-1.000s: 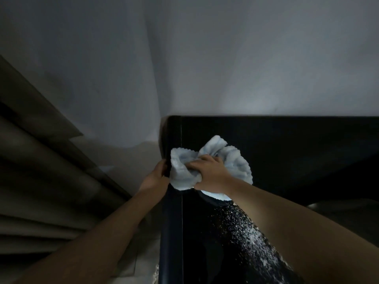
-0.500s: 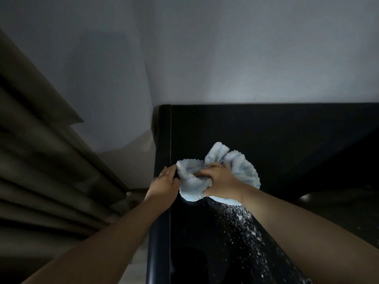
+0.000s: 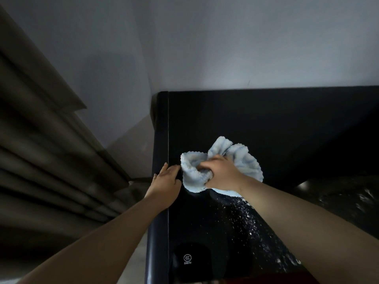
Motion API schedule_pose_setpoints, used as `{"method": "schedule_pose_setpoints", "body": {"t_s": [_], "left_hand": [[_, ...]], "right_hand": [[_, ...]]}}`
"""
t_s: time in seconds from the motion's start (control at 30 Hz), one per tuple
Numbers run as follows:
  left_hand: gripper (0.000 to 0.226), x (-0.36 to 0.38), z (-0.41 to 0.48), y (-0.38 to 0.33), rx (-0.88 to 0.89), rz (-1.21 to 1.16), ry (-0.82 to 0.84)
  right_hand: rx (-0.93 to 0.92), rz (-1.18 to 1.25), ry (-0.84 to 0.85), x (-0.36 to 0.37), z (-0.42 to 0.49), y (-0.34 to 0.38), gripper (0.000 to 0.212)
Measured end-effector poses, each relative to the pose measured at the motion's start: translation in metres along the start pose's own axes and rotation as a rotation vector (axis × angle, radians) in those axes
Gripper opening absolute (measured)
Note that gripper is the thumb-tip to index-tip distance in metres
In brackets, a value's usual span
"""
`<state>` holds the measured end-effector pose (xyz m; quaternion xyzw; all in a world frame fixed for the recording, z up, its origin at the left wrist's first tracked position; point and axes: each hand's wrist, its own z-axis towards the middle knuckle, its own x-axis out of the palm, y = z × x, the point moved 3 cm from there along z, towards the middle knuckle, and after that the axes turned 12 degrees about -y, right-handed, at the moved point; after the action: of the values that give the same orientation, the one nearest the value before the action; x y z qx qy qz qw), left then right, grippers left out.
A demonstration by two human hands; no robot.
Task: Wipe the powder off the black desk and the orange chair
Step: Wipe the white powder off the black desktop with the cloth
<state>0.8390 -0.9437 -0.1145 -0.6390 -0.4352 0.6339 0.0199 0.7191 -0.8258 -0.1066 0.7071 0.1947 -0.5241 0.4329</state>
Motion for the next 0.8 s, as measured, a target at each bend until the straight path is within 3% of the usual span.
{"method": "schedule_pose_setpoints", "body": {"t_s": [0.23, 0.33, 0.43, 0.47, 0.57, 0.67, 0.73, 0.8], "left_hand": [[0.052, -0.005, -0.010, 0.009, -0.016, -0.088, -0.067], [0.051, -0.011, -0.018, 0.019, -0.039, -0.084, -0.111], [0.052, -0.023, -0.020, 0.030, -0.035, -0.075, -0.118], [0.052, -0.027, -0.020, 0.034, -0.035, -0.060, -0.125], [0.051, -0.039, -0.025, 0.049, -0.050, -0.024, -0.155], [0.053, -0.047, -0.037, 0.063, -0.083, -0.051, -0.197], [0.053, -0.052, -0.047, 0.073, -0.108, -0.053, -0.217], [0.052, -0.053, -0.055, 0.082, -0.127, -0.048, -0.215]], "right_hand": [[-0.034, -0.057, 0.019, 0.010, -0.026, 0.016, 0.039], [-0.030, -0.090, 0.114, 0.006, -0.029, 0.023, 0.038], [-0.069, -0.120, 0.107, -0.011, -0.017, 0.042, 0.010], [-0.070, -0.115, 0.058, -0.014, -0.010, 0.051, 0.009], [-0.092, -0.119, -0.135, -0.014, 0.011, 0.082, 0.018], [-0.010, -0.149, 0.006, 0.010, 0.019, 0.101, 0.045], [-0.014, -0.228, 0.099, 0.027, 0.013, 0.106, 0.043], [-0.052, -0.231, 0.072, 0.034, 0.005, 0.108, 0.028]]}}
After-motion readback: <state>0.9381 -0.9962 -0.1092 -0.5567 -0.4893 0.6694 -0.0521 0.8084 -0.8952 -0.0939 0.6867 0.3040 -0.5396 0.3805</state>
